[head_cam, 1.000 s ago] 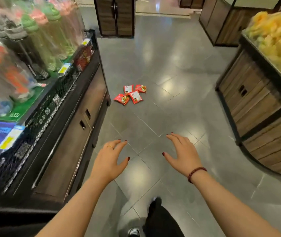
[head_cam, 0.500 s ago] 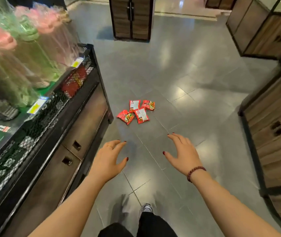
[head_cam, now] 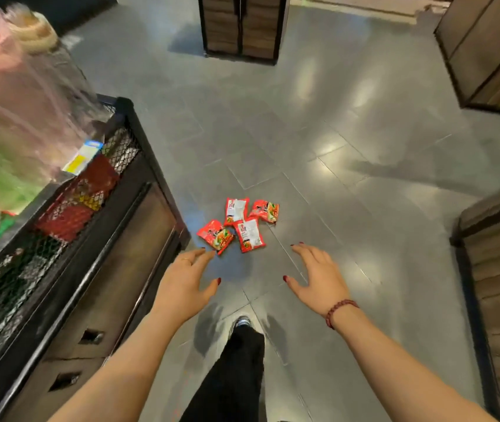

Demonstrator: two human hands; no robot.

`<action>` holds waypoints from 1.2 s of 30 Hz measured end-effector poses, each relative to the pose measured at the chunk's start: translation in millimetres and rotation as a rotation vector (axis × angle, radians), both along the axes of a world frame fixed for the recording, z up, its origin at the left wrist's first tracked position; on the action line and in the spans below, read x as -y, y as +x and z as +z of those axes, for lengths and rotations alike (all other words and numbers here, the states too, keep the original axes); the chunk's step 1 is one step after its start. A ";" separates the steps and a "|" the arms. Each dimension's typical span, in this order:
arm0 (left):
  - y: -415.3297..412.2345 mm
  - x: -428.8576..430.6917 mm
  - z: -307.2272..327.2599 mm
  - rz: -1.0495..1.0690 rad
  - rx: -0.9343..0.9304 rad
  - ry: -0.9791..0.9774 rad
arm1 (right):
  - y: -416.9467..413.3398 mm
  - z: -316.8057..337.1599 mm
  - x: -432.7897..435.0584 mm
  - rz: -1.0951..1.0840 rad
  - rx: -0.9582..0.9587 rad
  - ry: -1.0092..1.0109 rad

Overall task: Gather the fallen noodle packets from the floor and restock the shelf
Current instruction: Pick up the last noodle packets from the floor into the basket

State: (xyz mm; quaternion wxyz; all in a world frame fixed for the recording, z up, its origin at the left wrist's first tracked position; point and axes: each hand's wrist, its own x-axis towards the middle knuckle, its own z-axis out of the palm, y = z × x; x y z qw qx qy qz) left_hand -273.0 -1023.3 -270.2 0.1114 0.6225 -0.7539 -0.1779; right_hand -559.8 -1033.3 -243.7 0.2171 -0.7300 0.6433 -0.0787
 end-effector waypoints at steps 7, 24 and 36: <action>-0.8 149.8 0.7 0.096 -0.022 0.068 | 2.1 -18.9 149.6 0.013 0.041 0.087; 3.6 340.5 -200.7 0.800 -0.231 0.326 | 19.5 -243.4 454.5 0.130 0.132 0.377; 2.9 391.0 -507.2 1.052 -0.375 0.521 | 20.4 -556.9 486.9 0.138 0.066 0.552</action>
